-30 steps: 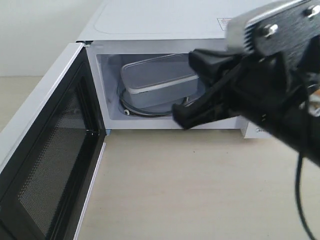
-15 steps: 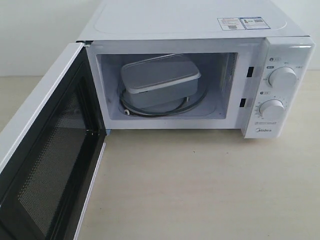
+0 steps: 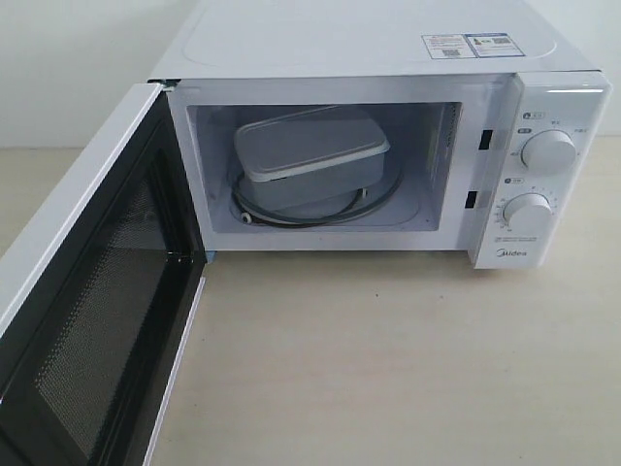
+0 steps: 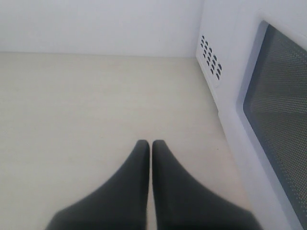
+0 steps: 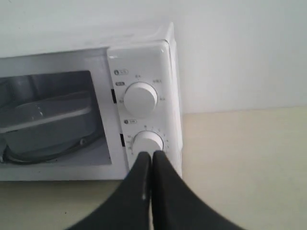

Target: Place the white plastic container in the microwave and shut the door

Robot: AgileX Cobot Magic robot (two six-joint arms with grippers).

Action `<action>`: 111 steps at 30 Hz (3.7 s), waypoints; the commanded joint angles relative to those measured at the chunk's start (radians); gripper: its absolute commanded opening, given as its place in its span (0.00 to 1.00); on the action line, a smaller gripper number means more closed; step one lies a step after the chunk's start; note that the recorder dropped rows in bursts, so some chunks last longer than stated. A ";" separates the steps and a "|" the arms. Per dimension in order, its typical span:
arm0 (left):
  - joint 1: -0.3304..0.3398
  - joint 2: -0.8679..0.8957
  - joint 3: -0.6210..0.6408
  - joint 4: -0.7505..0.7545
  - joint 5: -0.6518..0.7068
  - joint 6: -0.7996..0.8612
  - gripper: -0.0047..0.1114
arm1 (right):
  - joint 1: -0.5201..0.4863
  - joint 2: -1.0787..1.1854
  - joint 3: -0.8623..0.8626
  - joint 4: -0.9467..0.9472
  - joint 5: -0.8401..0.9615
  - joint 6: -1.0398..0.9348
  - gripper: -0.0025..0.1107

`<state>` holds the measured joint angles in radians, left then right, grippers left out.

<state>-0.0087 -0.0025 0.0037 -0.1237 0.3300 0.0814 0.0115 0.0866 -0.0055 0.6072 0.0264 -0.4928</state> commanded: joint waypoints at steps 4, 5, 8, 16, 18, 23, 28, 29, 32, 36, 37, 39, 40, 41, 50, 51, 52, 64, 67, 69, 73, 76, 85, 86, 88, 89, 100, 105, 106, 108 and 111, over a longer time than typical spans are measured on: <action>-0.001 0.002 -0.004 -0.008 -0.016 0.002 0.08 | -0.002 -0.087 0.006 -0.392 0.099 0.319 0.02; -0.001 0.002 -0.004 -0.008 -0.016 0.002 0.08 | -0.002 -0.087 0.006 -0.444 0.117 0.378 0.02; -0.001 0.002 -0.004 -0.008 -0.016 0.002 0.08 | -0.002 -0.087 0.006 -0.569 0.200 0.518 0.02; -0.001 0.002 -0.004 -0.008 -0.016 0.002 0.08 | -0.002 -0.087 0.006 -0.592 0.199 0.540 0.02; -0.001 0.002 -0.004 -0.008 -0.016 0.002 0.08 | -0.002 -0.087 0.006 -0.592 0.131 0.540 0.02; -0.001 0.002 -0.004 -0.008 -0.016 0.002 0.08 | -0.002 -0.087 0.006 -0.592 0.108 0.540 0.02; -0.001 0.002 -0.004 -0.008 -0.016 0.002 0.08 | -0.002 -0.087 0.006 -0.592 0.233 0.540 0.02; -0.001 0.002 -0.004 -0.008 -0.016 0.002 0.08 | -0.002 -0.087 0.006 -0.592 0.248 0.540 0.02; -0.001 0.002 -0.004 -0.008 -0.016 0.002 0.08 | -0.002 -0.087 0.006 -0.592 0.248 0.540 0.02; -0.001 0.002 -0.004 -0.008 -0.016 0.002 0.08 | -0.002 -0.087 0.006 -0.592 0.248 0.540 0.02; -0.001 0.002 -0.004 -0.008 -0.016 0.002 0.08 | -0.002 -0.087 0.006 -0.592 0.248 0.540 0.02; -0.001 0.002 -0.004 -0.008 -0.016 0.002 0.08 | -0.002 -0.087 0.006 -0.592 0.248 0.540 0.02; -0.001 0.002 -0.004 -0.008 -0.016 0.002 0.08 | -0.002 -0.087 0.006 -0.592 0.248 0.540 0.02; -0.001 0.002 -0.004 -0.008 -0.016 0.002 0.08 | -0.002 -0.087 0.006 -0.592 0.248 0.540 0.02; -0.001 0.002 -0.004 -0.008 -0.016 0.002 0.08 | -0.002 -0.087 0.006 -0.592 0.248 0.540 0.02; -0.001 0.002 -0.004 -0.008 -0.016 0.002 0.08 | -0.002 -0.087 0.006 -0.592 0.248 0.540 0.02; -0.001 0.002 -0.004 -0.008 -0.016 0.002 0.08 | -0.002 -0.087 0.006 -0.592 0.248 0.540 0.02; -0.001 0.002 -0.004 -0.014 -0.410 0.002 0.08 | -0.002 -0.087 0.006 -0.592 0.248 0.540 0.02; -0.001 0.002 -0.004 -0.014 -0.734 0.002 0.08 | -0.002 -0.087 0.006 -0.592 0.248 0.540 0.02; -0.001 0.002 -0.064 -0.014 -0.782 0.007 0.08 | -0.002 -0.087 0.006 -0.592 0.248 0.540 0.02; -0.001 0.042 -0.260 -0.014 -0.550 0.124 0.08 | -0.002 -0.087 0.006 -0.592 0.248 0.540 0.02; -0.001 0.159 -0.422 -0.014 -0.298 0.155 0.08 | -0.002 -0.087 0.006 -0.592 0.248 0.540 0.02; -0.001 0.530 -0.688 -0.023 -0.033 0.155 0.08 | -0.002 -0.087 0.006 -0.592 0.248 0.540 0.02; -0.001 0.553 -0.692 -0.026 -0.078 0.155 0.08 | -0.002 -0.087 0.006 -0.592 0.248 0.540 0.02; -0.001 0.589 -0.692 -0.026 -0.163 0.155 0.08 | -0.002 -0.087 0.006 -0.592 0.248 0.540 0.02; -0.001 0.601 -0.692 -0.026 -0.195 0.155 0.08 | -0.002 -0.087 0.006 -0.592 0.248 0.540 0.02; -0.001 0.695 -0.692 -0.026 -0.151 0.155 0.08 | -0.002 -0.087 0.006 -0.592 0.248 0.540 0.02; -0.001 0.736 -0.692 -0.098 0.230 0.121 0.08 | -0.002 -0.087 0.006 -0.592 0.248 0.540 0.02; -0.001 0.745 -0.692 -0.176 0.279 0.121 0.08 | -0.002 -0.087 0.006 -0.592 0.248 0.540 0.02; -0.001 0.769 -0.692 -0.434 0.364 0.247 0.08 | -0.002 -0.087 0.006 -0.592 0.248 0.540 0.02; -0.001 0.839 -0.692 -0.577 0.490 0.406 0.08 | -0.002 -0.087 0.006 -0.592 0.248 0.540 0.02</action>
<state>-0.0087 0.7984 -0.6838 -0.6308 0.7580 0.4306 0.0115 0.0056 0.0009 0.0259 0.2744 0.0445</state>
